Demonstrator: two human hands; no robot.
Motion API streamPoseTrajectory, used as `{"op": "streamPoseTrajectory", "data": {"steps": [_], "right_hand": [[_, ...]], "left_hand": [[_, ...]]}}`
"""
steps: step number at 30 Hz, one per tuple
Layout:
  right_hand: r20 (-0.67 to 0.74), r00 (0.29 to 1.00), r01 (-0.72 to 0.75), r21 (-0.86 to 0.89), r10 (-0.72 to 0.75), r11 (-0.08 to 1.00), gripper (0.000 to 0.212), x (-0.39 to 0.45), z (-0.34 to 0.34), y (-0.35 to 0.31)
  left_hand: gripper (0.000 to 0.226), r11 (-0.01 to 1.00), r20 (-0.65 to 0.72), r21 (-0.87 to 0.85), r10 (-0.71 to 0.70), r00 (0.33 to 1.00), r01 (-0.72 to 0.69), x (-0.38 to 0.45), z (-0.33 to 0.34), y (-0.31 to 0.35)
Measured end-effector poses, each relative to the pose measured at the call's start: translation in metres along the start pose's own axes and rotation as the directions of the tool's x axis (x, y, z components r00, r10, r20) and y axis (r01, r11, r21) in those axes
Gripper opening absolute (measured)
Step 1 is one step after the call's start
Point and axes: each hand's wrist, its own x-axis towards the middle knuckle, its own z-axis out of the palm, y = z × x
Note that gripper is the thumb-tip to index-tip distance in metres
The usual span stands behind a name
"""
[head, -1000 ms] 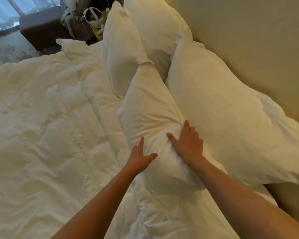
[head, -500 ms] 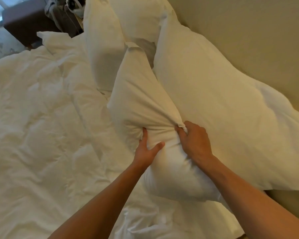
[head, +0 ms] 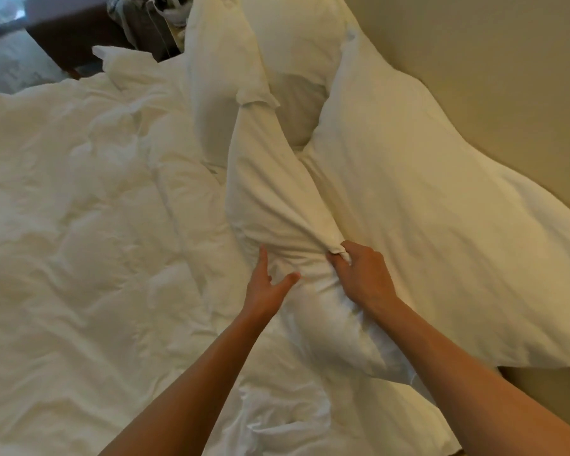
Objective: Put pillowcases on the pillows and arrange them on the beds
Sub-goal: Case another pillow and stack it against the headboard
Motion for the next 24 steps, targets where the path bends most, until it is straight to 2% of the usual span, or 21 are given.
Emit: {"op": "streamPoseTrajectory", "data": {"steps": [4, 7, 9, 11, 13, 15, 18, 20, 24], "right_hand": [[0.048, 0.995, 0.075, 0.161, -0.084, 0.984, 0.033, -0.019, 0.014, -0.039], [0.039, 0.983, 0.162, 0.270, -0.179, 0.949, 0.034, -0.027, 0.019, -0.070], [0.007, 0.981, 0.180, 0.348, -0.195, 0.920, 0.037, -0.026, 0.013, -0.082], [-0.037, 0.988, 0.149, 0.403, -0.147, 0.903, 0.042, -0.023, 0.002, -0.081], [-0.129, 0.985, 0.150, 0.320, -0.114, 0.935, 0.045, -0.018, -0.013, -0.066], [-0.200, 0.976, 0.120, 0.144, -0.090, 0.982, 0.037, -0.011, -0.027, -0.037], [-0.183, 0.982, -0.058, -0.077, 0.043, 0.995, 0.020, -0.006, -0.037, 0.015], [-0.170, 0.981, -0.114, -0.137, 0.090, 0.984, 0.025, -0.009, -0.036, 0.043], [-0.143, 0.989, -0.054, -0.159, 0.031, 0.986, 0.028, -0.010, -0.038, 0.063]], "left_hand": [[0.098, 0.994, -0.039, -0.049, 0.094, 0.995, -0.096, -0.003, -0.036, 0.019], [0.093, 0.988, -0.085, -0.097, 0.109, 0.990, -0.117, -0.005, -0.058, 0.038], [0.090, 0.988, -0.108, -0.052, 0.136, 0.985, -0.142, -0.008, -0.069, 0.046], [0.090, 0.986, -0.089, 0.015, 0.166, 0.982, -0.166, -0.008, -0.071, 0.054], [0.089, 0.980, -0.025, 0.074, 0.186, 0.982, -0.183, -0.006, -0.061, 0.060], [0.089, 0.977, 0.069, 0.123, 0.165, 0.984, -0.172, -0.004, -0.039, 0.057], [0.093, 0.971, 0.200, 0.217, 0.059, 0.978, -0.103, -0.006, -0.001, 0.038], [0.095, 0.944, 0.219, 0.308, 0.048, 0.975, -0.116, -0.008, 0.021, 0.026], [0.102, 0.916, 0.156, 0.390, 0.037, 0.987, -0.096, -0.008, 0.040, 0.021]]}}
